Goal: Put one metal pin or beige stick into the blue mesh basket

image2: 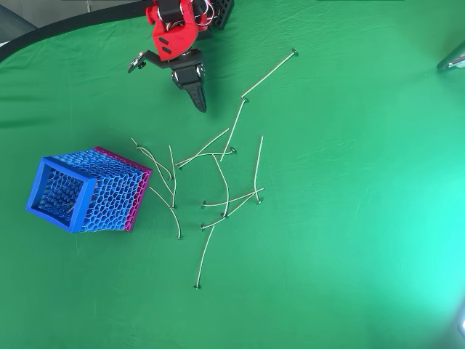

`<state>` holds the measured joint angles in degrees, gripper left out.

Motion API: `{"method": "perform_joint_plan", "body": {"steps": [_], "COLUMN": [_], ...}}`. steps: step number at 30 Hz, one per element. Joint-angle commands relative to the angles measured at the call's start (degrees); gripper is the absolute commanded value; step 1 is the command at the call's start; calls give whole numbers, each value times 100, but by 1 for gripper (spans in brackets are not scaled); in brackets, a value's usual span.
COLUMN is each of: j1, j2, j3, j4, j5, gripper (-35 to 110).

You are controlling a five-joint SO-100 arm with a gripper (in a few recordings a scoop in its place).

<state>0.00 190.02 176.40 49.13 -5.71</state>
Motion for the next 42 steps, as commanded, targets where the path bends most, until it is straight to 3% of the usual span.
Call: {"method": "perform_joint_plan", "body": {"steps": [1, 13, 32, 42], "j1": [26, 62, 53, 158], "j2": [53, 53, -53, -1274], "j3": [26, -44, -1301, -2259], "j4": [35, -360, 738, 967], "j5": [-9, -79, 9, 70], "gripper": [1, 0, 0, 0]}}
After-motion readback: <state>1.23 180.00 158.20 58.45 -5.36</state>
